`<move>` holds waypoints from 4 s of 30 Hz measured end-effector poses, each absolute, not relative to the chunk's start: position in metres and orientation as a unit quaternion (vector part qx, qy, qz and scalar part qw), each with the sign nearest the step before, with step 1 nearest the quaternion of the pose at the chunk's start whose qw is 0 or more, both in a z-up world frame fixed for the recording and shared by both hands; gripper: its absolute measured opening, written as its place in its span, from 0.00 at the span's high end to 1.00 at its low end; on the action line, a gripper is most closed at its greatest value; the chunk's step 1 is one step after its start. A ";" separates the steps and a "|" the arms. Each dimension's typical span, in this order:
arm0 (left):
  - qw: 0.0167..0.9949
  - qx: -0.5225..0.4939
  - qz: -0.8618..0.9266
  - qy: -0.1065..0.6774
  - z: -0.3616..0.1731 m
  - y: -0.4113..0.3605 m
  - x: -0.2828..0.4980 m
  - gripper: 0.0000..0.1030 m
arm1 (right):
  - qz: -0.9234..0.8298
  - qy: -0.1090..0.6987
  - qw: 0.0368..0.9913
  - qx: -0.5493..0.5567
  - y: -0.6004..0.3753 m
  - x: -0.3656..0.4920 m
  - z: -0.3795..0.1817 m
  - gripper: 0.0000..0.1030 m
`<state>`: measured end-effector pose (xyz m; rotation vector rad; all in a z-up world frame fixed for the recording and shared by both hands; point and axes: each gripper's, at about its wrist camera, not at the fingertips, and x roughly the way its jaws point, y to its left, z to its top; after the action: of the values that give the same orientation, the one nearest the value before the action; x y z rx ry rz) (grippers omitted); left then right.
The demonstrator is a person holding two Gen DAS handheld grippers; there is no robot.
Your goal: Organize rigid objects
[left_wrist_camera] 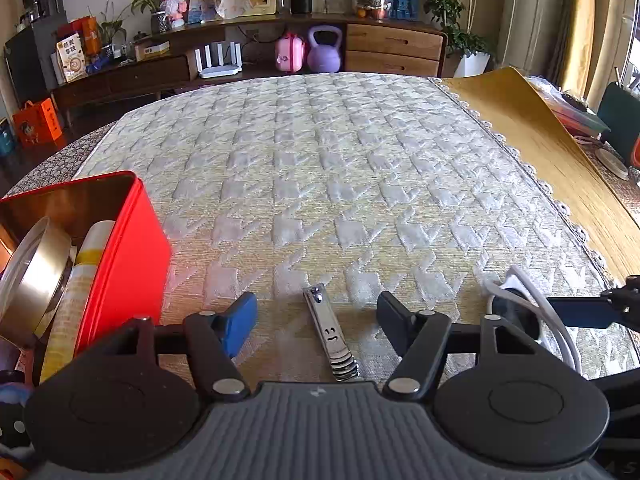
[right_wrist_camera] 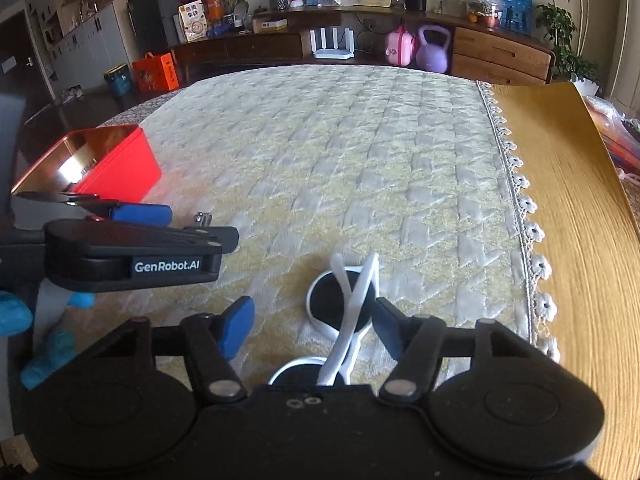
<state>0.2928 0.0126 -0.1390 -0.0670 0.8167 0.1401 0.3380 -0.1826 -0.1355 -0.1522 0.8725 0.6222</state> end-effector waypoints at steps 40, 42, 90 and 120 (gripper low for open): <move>0.928 -0.081 0.048 0.360 -0.071 0.066 0.201 0.90 | 0.339 0.367 0.865 -0.045 -0.170 0.275 -0.061 0.62; 0.930 -0.082 0.048 0.355 -0.062 0.072 0.197 0.90 | 0.343 0.361 0.866 -0.050 -0.164 0.273 -0.054 0.75; 0.889 0.013 0.104 0.445 -0.079 0.198 0.217 0.90 | 0.254 0.418 0.870 -0.066 -0.118 0.371 -0.125 0.29; 0.897 -0.058 0.115 0.423 -0.084 0.211 0.216 0.90 | 0.321 0.329 0.885 -0.071 -0.106 0.314 -0.080 0.94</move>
<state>0.2161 0.2109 -0.0843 -0.1203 0.8760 0.2389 0.3136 -0.1063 -0.0799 -0.1486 0.6846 0.6681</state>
